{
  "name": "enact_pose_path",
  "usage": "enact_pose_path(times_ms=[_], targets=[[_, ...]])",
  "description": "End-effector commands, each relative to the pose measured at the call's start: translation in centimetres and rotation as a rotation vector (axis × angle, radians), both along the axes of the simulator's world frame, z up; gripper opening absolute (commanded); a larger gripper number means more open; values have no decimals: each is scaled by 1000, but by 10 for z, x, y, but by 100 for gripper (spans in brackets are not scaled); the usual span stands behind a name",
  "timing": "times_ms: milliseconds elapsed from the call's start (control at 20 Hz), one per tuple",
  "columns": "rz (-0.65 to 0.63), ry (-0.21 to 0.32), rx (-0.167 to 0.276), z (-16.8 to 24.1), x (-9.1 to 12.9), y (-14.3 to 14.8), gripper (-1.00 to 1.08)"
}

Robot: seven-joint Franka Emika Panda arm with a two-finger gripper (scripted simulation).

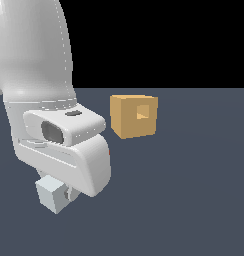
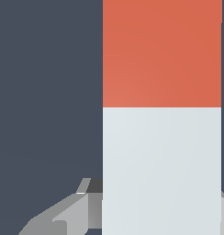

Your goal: Insert the peg into the horizontal hole in a box.

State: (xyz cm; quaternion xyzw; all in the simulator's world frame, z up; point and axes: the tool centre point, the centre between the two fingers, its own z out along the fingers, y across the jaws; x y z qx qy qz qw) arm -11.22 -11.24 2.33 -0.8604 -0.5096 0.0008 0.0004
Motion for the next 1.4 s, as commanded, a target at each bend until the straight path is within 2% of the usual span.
enact_pose_path(times_ms=[0,450,850,1350], targets=[[15,-3,0,2,6,1,-100],[129,-2,-2,13,45,12,-100],[298,-2,-2,29,102,36,-100],[515,-2,-2,49,166,81,-100]])
